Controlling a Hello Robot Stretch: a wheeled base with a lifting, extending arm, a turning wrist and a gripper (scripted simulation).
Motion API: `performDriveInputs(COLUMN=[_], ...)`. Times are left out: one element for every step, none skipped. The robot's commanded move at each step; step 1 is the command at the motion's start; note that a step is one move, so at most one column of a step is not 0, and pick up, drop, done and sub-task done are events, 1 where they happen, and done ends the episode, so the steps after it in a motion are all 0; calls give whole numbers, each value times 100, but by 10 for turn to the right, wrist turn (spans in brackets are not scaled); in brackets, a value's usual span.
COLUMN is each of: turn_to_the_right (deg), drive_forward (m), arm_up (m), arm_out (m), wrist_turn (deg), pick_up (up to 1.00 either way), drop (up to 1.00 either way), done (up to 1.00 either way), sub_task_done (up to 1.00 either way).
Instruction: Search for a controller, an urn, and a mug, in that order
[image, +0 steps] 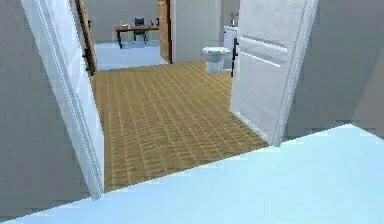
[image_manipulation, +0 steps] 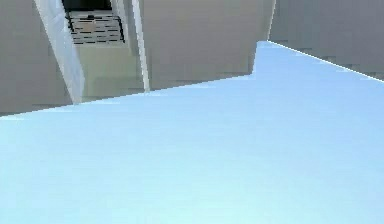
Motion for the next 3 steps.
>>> performDriveInputs(turn_to_the_right=[0, -60, 0], drive_forward=[100, 0, 10], arm_up=[0, 0, 0], arm_out=[0, 0, 0], wrist_turn=[0, 0, 0], pick_up=[0, 0, 0], drop=[0, 0, 0], done=[0, 0, 0], sub_task_done=[0, 0, 0])
